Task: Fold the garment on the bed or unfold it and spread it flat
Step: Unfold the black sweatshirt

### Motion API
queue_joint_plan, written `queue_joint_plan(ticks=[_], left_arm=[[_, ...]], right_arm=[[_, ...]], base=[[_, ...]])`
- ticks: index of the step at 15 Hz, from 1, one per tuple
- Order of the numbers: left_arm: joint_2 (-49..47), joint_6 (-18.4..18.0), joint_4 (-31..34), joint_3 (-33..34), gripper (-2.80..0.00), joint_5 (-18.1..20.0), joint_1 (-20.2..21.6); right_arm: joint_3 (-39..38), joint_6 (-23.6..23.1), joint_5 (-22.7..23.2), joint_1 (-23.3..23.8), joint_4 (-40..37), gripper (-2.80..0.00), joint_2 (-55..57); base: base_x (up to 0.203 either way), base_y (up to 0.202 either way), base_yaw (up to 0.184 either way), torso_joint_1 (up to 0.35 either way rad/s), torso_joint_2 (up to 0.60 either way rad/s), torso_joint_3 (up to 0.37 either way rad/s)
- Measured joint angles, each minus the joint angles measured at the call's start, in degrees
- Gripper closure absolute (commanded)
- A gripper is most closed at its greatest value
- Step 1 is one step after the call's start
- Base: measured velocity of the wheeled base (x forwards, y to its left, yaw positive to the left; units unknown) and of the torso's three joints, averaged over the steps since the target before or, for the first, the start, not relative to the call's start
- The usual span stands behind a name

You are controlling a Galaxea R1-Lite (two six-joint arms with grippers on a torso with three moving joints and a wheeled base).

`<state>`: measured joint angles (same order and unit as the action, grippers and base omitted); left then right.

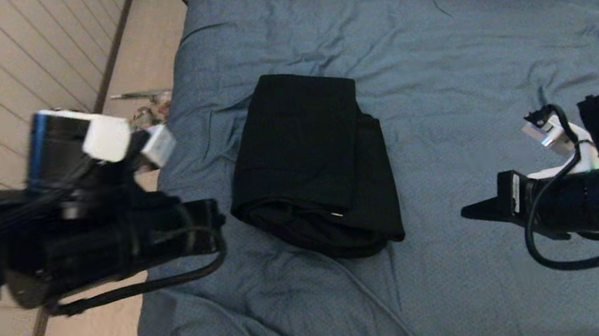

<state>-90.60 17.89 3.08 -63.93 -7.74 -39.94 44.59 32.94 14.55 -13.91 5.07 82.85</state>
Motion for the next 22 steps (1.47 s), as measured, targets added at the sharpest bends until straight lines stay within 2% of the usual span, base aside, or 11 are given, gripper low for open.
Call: queue_joint_plan(ticks=[3,6,7,11,16,19,22], left_arm=[[-11.04,0.74,-0.65,-11.63,0.00,-2.70,-10.34],[-18.35,0.65,0.00,-19.70,0.00,-4.16,-15.43],[-20.45,0.60,0.07,-21.57,-2.80,-5.22,-16.24],[-28.95,-0.16,0.23,-28.69,-2.80,-10.58,-18.71],[-38.58,-3.00,-0.14,-37.65,-2.80,-19.22,-21.63],[-43.85,-6.58,-2.74,-41.75,-2.80,-27.87,-22.48],[-47.47,-9.52,-5.60,-42.96,-2.80,-31.10,-23.21]], right_arm=[[-0.06,0.05,-1.17,0.16,0.02,0.00,0.50],[0.17,0.29,-2.31,2.23,-0.09,0.00,-2.83],[0.16,0.28,-2.40,3.51,-0.15,0.00,-4.58],[-1.35,-0.55,-2.51,8.27,-0.15,0.00,-8.97],[-2.56,-0.74,-2.51,8.85,-0.02,0.00,-9.62],[-2.84,-0.67,-2.34,8.84,0.05,0.00,-9.50],[-2.98,-0.67,-2.33,8.90,1.41,0.00,-8.92]], base=[[0.000,0.000,0.000,0.000,0.00,0.000],[0.000,0.000,0.000,0.000,0.00,0.000],[0.000,0.000,0.000,0.000,0.00,0.000],[0.000,0.000,0.000,0.000,0.00,0.000],[0.000,0.000,0.000,0.000,0.00,0.000],[0.000,0.000,0.000,0.000,0.00,0.000],[0.000,0.000,0.000,0.000,0.00,0.000]])
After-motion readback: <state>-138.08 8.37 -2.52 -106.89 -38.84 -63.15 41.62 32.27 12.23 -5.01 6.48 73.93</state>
